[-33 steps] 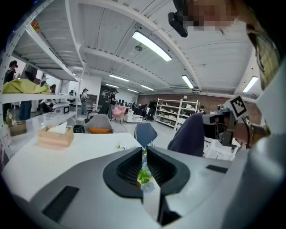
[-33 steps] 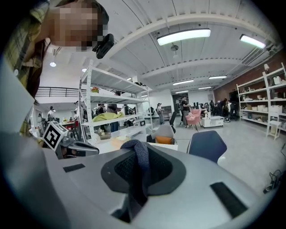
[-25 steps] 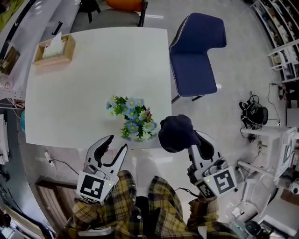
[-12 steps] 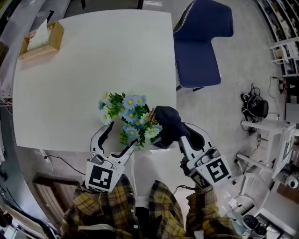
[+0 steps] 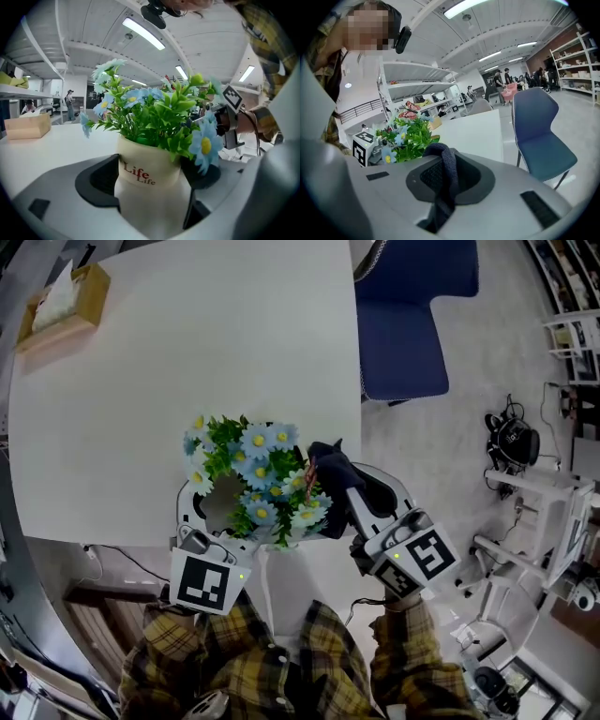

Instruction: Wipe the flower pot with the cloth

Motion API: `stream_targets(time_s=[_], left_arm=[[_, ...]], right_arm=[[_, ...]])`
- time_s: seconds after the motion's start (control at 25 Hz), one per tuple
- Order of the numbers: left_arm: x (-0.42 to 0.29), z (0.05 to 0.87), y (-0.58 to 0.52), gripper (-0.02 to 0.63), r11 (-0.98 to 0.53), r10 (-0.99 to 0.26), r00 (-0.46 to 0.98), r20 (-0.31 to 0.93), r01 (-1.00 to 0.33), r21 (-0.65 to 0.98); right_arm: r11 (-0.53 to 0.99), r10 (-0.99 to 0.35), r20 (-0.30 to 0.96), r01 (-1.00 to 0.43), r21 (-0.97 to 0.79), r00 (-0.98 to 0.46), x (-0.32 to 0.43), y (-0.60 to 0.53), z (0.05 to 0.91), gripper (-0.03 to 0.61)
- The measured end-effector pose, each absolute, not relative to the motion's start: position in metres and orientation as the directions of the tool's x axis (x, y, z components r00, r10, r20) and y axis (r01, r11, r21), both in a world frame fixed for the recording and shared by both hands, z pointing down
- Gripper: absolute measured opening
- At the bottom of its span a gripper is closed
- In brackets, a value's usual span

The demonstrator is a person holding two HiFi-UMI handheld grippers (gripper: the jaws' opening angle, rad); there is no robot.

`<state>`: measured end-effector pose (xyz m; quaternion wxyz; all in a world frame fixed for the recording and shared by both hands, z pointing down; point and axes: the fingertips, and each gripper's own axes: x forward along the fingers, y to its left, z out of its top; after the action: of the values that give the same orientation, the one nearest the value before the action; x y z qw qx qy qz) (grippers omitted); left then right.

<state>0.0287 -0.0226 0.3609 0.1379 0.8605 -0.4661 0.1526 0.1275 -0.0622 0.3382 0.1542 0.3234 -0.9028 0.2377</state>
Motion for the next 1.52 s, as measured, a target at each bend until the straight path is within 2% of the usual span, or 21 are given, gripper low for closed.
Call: stream_targets(time_s=[0.24,0.52,0.92,1.04,1.32,1.52], left_arm=[[0.030,0.358,-0.027,0.407,-0.561,-0.736,0.544,0.402,-0.823,0.086],[0.028,0.356,-0.028,0.407,-0.601,-0.707,0.572,0.416,-0.796,0.073],[0.028,0.363,-0.018,0.404,-0.697,-0.607,0.643,0.467,-0.713,0.076],[0.024,0.366,-0.010,0.382,-0.740,-0.568,0.658,0.494,-0.671,0.044],[0.020,0.371,-0.016,0.374,-0.747,-0.562,0.660,0.499,-0.664,0.037],[0.018,0.367,-0.018,0.374,-0.759,-0.554,0.663,0.504,-0.651,0.023]], right_arm=[[0.664,-0.474,0.389,-0.611,-0.432,-0.790,0.100,-0.064,0.339,0.017],[0.670,-0.432,0.406,-0.588,-0.454,-0.805,0.092,-0.070,0.340,0.017],[0.741,-0.343,0.480,-0.547,-0.390,-0.807,0.085,-0.090,0.351,0.017],[0.769,-0.317,0.492,-0.523,-0.367,-0.811,0.080,-0.092,0.352,0.017],[0.802,-0.211,0.516,-0.449,-0.394,-0.830,0.069,-0.105,0.360,0.015],[0.854,-0.079,0.526,-0.329,-0.402,-0.847,0.062,-0.107,0.355,0.015]])
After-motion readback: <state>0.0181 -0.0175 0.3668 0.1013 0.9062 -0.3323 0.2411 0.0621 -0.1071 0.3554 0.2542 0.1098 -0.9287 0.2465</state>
